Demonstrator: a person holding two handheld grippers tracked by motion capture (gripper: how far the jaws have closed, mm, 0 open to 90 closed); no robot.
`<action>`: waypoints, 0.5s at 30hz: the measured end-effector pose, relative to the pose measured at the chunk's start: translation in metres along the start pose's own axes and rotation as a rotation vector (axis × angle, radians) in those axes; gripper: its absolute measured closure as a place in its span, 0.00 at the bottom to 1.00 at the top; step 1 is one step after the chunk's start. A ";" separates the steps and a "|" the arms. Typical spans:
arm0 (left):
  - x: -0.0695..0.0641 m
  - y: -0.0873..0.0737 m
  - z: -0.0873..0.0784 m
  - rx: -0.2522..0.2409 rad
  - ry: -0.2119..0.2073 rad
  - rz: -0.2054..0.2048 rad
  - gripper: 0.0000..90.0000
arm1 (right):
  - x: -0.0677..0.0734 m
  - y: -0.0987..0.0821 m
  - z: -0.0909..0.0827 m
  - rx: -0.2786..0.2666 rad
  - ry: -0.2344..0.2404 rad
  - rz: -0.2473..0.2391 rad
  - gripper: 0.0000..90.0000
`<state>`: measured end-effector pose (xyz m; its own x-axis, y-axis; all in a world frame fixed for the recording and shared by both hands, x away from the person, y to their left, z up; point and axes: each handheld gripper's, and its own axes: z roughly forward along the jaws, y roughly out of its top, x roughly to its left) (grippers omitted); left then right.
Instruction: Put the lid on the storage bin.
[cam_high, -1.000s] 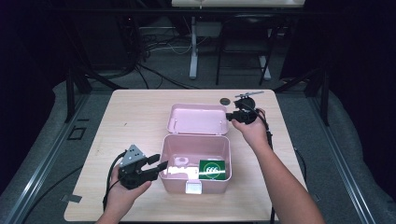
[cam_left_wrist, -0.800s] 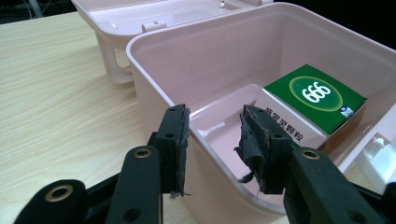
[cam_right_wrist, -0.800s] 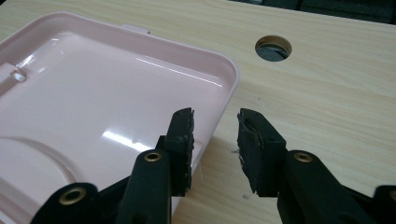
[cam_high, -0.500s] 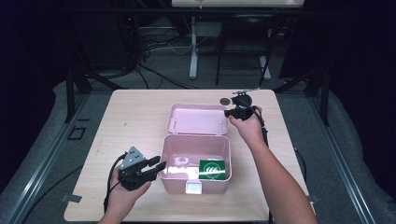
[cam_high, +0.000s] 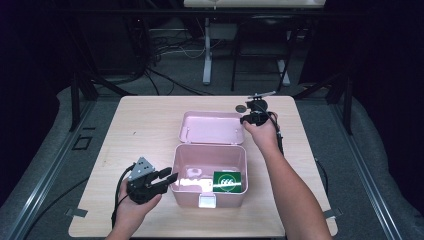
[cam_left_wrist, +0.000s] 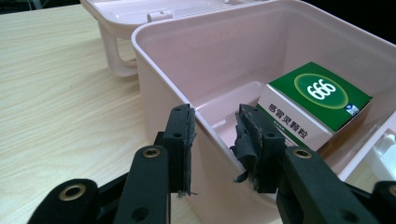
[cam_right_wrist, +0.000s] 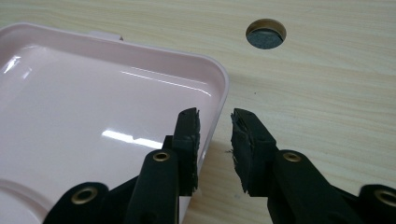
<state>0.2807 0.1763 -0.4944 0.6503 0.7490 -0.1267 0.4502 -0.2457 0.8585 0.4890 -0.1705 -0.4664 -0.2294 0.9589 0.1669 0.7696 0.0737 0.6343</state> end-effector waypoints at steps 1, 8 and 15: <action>0.000 0.000 0.000 -0.001 0.001 0.000 0.73 | 0.000 0.000 0.001 0.006 0.002 0.003 0.80; 0.000 0.000 0.000 -0.003 0.000 -0.004 0.73 | 0.001 -0.001 0.012 0.048 -0.003 0.012 0.83; 0.000 0.000 0.000 -0.001 -0.002 -0.003 0.73 | 0.002 -0.001 0.015 0.077 0.007 0.036 0.87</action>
<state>0.2806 0.1766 -0.4946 0.6501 0.7486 -0.1301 0.4516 -0.2430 0.8585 0.4964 -0.1642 -0.4782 -0.2053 0.9593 0.1940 0.8206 0.0607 0.5682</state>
